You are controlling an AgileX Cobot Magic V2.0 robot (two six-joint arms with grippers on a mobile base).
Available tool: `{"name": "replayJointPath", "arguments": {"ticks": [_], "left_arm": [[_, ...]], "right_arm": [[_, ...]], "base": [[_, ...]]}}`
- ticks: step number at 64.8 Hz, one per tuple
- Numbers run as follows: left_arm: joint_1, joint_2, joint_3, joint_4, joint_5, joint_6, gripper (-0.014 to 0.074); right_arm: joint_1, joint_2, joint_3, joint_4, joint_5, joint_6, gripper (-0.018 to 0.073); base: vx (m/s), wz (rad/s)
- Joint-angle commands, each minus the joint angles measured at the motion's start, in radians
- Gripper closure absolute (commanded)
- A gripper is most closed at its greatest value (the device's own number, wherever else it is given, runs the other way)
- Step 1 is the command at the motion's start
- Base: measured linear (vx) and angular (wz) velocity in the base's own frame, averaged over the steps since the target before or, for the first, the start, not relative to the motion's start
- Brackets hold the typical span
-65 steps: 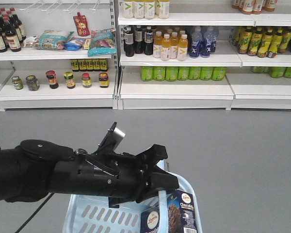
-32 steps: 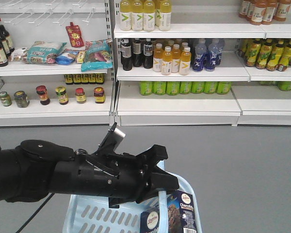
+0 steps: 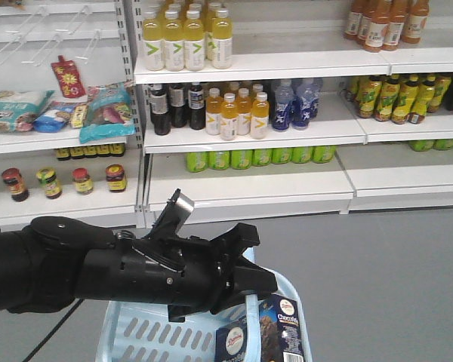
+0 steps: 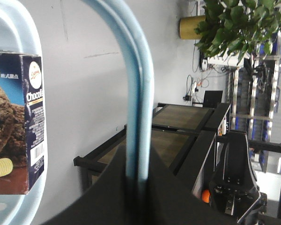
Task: Left arm holds basket, right arm returns cookies
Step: 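Turn the base along the drink shelves, keeping the basket held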
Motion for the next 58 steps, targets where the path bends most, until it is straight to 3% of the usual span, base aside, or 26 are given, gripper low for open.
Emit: {"name": "replayJointPath", "arguments": {"ticks": [1,58], "left_arm": [[-0.002,-0.043,-0.029,-0.056,0.048,-0.002,0.0603],[-0.002,-0.043,-0.029,-0.056,0.048,-0.002,0.0603]], "right_arm": [[0.000,-0.010,-0.001,-0.003,-0.077,0.003,0.0568],[0.000,-0.010,-0.001,-0.003,-0.077,0.003,0.0568]], "base": [[0.33,-0.35],[0.28,-0.60]]}}
